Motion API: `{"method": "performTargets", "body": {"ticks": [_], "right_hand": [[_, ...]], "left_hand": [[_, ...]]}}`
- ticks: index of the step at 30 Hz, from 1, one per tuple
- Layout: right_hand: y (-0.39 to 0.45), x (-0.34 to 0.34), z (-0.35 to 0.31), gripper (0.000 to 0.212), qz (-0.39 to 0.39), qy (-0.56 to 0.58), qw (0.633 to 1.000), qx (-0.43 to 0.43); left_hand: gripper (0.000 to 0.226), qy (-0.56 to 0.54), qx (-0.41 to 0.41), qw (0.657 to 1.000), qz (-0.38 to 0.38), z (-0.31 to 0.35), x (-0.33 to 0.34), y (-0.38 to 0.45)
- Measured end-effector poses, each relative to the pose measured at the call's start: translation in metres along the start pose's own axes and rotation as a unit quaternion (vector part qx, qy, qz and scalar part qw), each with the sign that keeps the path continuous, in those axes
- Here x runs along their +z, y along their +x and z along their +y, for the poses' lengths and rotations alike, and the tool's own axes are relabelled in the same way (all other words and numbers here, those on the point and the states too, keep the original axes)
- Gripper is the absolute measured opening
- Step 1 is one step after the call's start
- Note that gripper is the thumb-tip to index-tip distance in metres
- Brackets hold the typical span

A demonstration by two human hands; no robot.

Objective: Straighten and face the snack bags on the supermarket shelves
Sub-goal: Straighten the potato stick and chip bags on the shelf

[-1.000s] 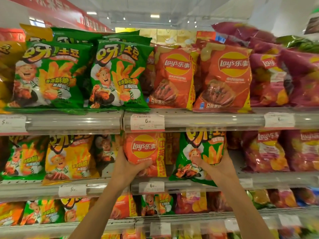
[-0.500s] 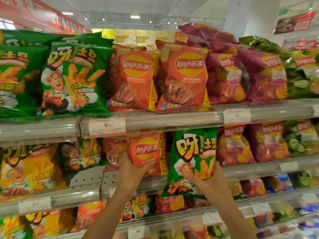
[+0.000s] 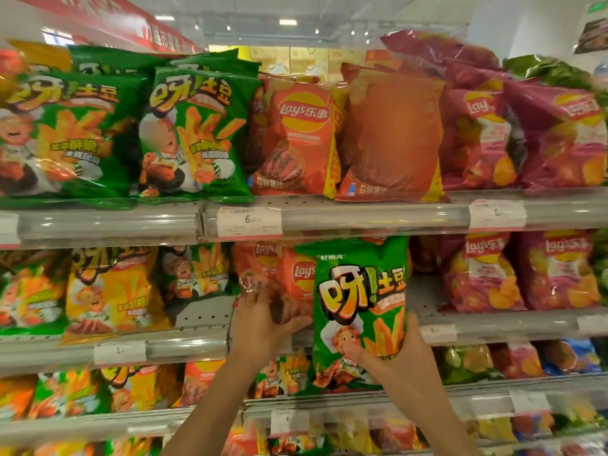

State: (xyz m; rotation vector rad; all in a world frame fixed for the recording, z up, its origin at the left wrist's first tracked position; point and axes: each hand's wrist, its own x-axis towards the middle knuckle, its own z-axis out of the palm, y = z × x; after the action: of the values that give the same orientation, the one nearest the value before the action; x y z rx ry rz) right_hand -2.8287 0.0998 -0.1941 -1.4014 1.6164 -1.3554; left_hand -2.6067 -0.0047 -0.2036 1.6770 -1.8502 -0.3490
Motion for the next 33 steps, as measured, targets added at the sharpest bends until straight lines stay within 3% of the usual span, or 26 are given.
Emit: {"method": "performTargets", "body": {"ticks": [3,8,10,16,21,26,29,33], "right_hand": [[-0.014,0.031,-0.010,0.073,-0.005,0.004,1.000,0.011],[-0.034,0.107,-0.036,0.096,-0.007,-0.017,0.999,0.032],[-0.039,0.140,-0.046,0.093,-0.020,-0.020,0.999,0.032],[-0.030,0.211,-0.067,0.079,-0.004,-0.090,0.996,0.025],[-0.011,0.237,-0.078,0.068,0.049,-0.115,0.988,-0.095],[0.031,0.247,-0.090,0.086,0.040,-0.052,0.998,0.014],[0.045,0.250,-0.089,0.070,0.042,-0.047,0.998,0.014],[0.055,0.254,-0.081,0.073,0.030,-0.019,0.999,0.008]], "left_hand": [[0.059,0.019,0.066,0.996,0.060,-0.028,-0.016,-0.016],[0.021,0.079,0.176,0.968,0.161,-0.105,-0.062,-0.039],[0.016,0.093,0.193,0.959,0.186,-0.141,-0.079,-0.045],[0.033,0.131,0.134,0.966,0.176,-0.227,-0.118,-0.055],[0.039,0.175,0.113,0.966,0.151,-0.262,-0.129,-0.059],[0.045,0.196,0.101,0.965,0.141,-0.262,-0.128,-0.063],[0.052,0.199,0.087,0.967,0.135,-0.260,-0.128,-0.064],[0.052,0.214,0.091,0.962,0.145,-0.260,-0.127,-0.060]]}}
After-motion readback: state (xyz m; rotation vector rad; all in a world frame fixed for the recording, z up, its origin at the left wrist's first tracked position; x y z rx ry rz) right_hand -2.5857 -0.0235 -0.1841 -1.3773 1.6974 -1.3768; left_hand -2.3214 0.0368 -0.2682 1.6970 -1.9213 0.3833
